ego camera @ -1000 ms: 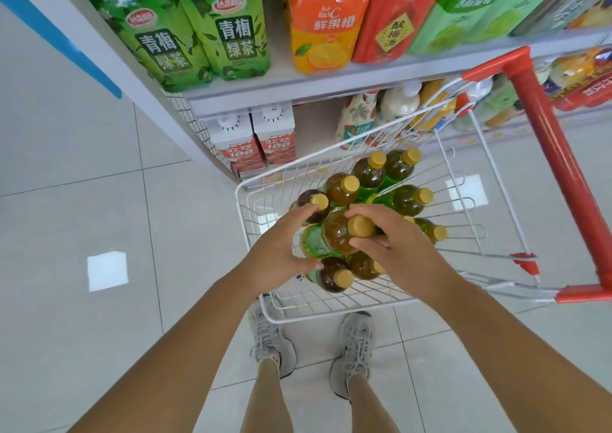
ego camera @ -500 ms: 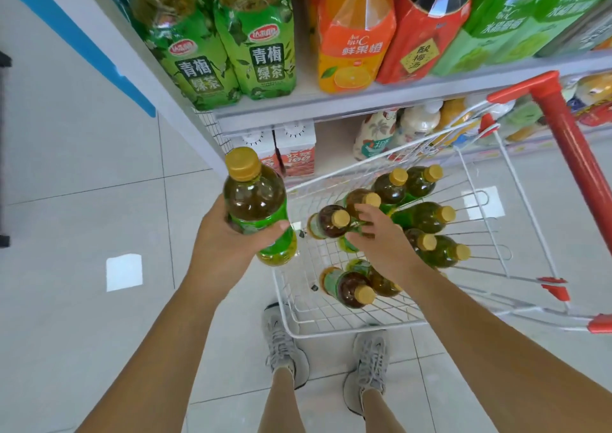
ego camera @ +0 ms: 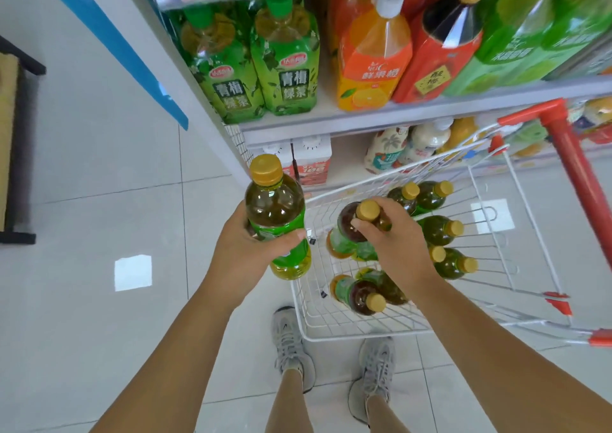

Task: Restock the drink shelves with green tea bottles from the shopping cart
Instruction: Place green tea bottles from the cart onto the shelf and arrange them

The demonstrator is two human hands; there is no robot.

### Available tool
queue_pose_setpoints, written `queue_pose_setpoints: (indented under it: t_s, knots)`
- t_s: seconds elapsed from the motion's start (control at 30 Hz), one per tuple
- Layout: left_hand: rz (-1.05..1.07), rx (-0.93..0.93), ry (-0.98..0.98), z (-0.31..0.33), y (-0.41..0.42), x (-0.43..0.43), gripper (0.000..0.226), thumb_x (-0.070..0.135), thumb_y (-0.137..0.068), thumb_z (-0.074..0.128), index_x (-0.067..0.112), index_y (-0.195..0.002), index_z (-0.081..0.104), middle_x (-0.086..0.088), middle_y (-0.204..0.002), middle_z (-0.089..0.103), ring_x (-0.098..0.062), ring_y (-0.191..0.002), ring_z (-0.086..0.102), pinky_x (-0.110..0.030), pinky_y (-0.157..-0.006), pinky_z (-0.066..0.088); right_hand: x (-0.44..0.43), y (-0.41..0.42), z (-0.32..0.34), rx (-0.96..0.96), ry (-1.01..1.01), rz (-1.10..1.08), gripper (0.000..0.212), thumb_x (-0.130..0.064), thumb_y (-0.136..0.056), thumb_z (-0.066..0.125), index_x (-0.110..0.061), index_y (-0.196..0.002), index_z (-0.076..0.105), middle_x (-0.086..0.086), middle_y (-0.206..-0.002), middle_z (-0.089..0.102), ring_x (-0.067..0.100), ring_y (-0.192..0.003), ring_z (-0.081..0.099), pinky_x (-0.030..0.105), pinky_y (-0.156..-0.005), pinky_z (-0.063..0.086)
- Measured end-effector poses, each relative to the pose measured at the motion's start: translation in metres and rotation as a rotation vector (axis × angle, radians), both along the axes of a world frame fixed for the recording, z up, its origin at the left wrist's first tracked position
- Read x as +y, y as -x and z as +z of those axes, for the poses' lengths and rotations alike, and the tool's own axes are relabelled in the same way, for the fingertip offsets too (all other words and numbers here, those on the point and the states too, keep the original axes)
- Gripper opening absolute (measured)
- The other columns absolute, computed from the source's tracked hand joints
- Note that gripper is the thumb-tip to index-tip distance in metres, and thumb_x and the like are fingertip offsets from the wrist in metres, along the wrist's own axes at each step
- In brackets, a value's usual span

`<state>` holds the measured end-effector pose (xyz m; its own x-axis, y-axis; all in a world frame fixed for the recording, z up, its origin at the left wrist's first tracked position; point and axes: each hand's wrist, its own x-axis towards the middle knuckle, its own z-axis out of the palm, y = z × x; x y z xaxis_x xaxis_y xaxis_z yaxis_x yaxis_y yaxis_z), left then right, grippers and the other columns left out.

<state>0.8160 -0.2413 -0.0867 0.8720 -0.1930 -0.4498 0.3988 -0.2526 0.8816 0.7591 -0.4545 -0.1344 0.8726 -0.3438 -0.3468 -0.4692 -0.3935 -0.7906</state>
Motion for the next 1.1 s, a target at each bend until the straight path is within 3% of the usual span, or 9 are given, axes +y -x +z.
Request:
queue_pose_setpoints:
  t_s: [0.13, 0.23, 0.33, 0.43, 0.5, 0.63, 0.77, 1.0, 1.1]
  knots:
    - [0.025, -0.031, 0.039, 0.043, -0.004, -0.007, 0.047, 0.005, -0.068, 0.086, 0.036, -0.097, 0.065, 0.020, -0.087, 0.073, 0.003, -0.081, 0.067, -0.010, -0.061, 0.050, -0.014, -0.010, 0.089, -0.152, -0.034, 0.106, 0.019, -0.025, -0.087, 0.067, -0.037, -0.098, 0.057, -0.015, -0.099, 0.060, -0.008, -0.093, 0.053, 0.005, -0.075, 0.040]
    - [0.063, -0.095, 0.061, 0.085, -0.014, -0.008, 0.049, 0.015, -0.061, 0.089, 0.042, -0.096, 0.067, 0.015, -0.095, 0.074, -0.003, -0.089, 0.069, -0.017, -0.069, 0.052, -0.019, -0.022, 0.153, -0.276, -0.045, 0.142, 0.022, -0.026, -0.088, 0.066, -0.034, -0.107, 0.060, -0.019, -0.105, 0.059, -0.002, -0.100, 0.055, 0.016, -0.080, 0.050]
    - [0.135, -0.197, 0.081, 0.131, -0.021, -0.003, 0.055, 0.015, -0.058, 0.090, 0.037, -0.102, 0.065, 0.015, -0.094, 0.074, -0.003, -0.088, 0.069, -0.015, -0.065, 0.053, -0.021, -0.036, 0.217, -0.422, -0.024, 0.186, 0.023, -0.035, -0.087, 0.064, -0.041, -0.108, 0.059, -0.024, -0.108, 0.059, 0.002, -0.106, 0.057, 0.029, -0.087, 0.052]
    - [0.191, -0.307, 0.083, 0.171, -0.031, 0.008, 0.050, 0.019, -0.058, 0.086, 0.033, -0.101, 0.065, 0.013, -0.092, 0.075, -0.004, -0.085, 0.070, -0.015, -0.063, 0.053, -0.016, -0.052, 0.276, -0.589, -0.008, 0.200, 0.022, -0.034, -0.082, 0.061, -0.046, -0.101, 0.057, -0.022, -0.100, 0.061, -0.001, -0.094, 0.058, 0.016, -0.080, 0.048]
    - [0.225, -0.366, 0.069, 0.190, -0.041, 0.014, 0.052, 0.014, -0.058, 0.089, 0.032, -0.100, 0.065, 0.015, -0.089, 0.074, -0.001, -0.081, 0.069, -0.013, -0.062, 0.052, -0.011, -0.066, 0.304, -0.686, -0.001, 0.180, 0.023, -0.032, -0.083, 0.062, -0.041, -0.103, 0.057, -0.019, -0.097, 0.062, -0.003, -0.088, 0.058, 0.010, -0.073, 0.045]
    - [0.288, -0.442, 0.069, 0.213, -0.066, 0.033, 0.043, 0.010, -0.070, 0.083, 0.028, -0.105, 0.065, 0.013, -0.090, 0.074, -0.003, -0.083, 0.069, -0.012, -0.064, 0.052, 0.010, -0.095, 0.339, -0.814, 0.093, 0.196, 0.027, -0.026, -0.086, 0.064, -0.033, -0.111, 0.055, -0.012, -0.107, 0.062, 0.003, -0.100, 0.058, 0.007, -0.076, 0.043]
    - [0.270, -0.477, 0.059, 0.217, -0.090, 0.046, 0.043, 0.013, -0.071, 0.083, 0.028, -0.107, 0.064, 0.012, -0.091, 0.073, -0.001, -0.084, 0.068, -0.008, -0.061, 0.050, 0.031, -0.141, 0.346, -0.854, 0.203, 0.183, 0.023, -0.020, -0.088, 0.065, -0.024, -0.109, 0.057, -0.006, -0.096, 0.058, 0.002, -0.081, 0.050, 0.002, -0.072, 0.035]
    - [0.226, -0.519, 0.068, 0.209, -0.120, 0.054, 0.042, 0.010, -0.071, 0.083, 0.035, -0.099, 0.063, 0.021, -0.088, 0.072, 0.003, -0.082, 0.067, -0.008, -0.060, 0.049, 0.044, -0.222, 0.353, -0.773, 0.413, 0.137, 0.036, -0.044, -0.084, 0.058, -0.020, -0.110, 0.061, 0.003, -0.105, 0.065, 0.024, -0.097, 0.060, 0.040, -0.086, 0.048]
    - [0.226, -0.538, 0.076, 0.209, -0.129, 0.057, 0.044, 0.013, -0.069, 0.084, 0.038, -0.099, 0.063, 0.019, -0.091, 0.073, 0.000, -0.085, 0.068, -0.012, -0.064, 0.050, 0.049, -0.246, 0.346, -0.741, 0.485, 0.119, 0.041, -0.050, -0.085, 0.057, -0.021, -0.114, 0.060, 0.006, -0.112, 0.065, 0.027, -0.103, 0.060, 0.042, -0.088, 0.048]
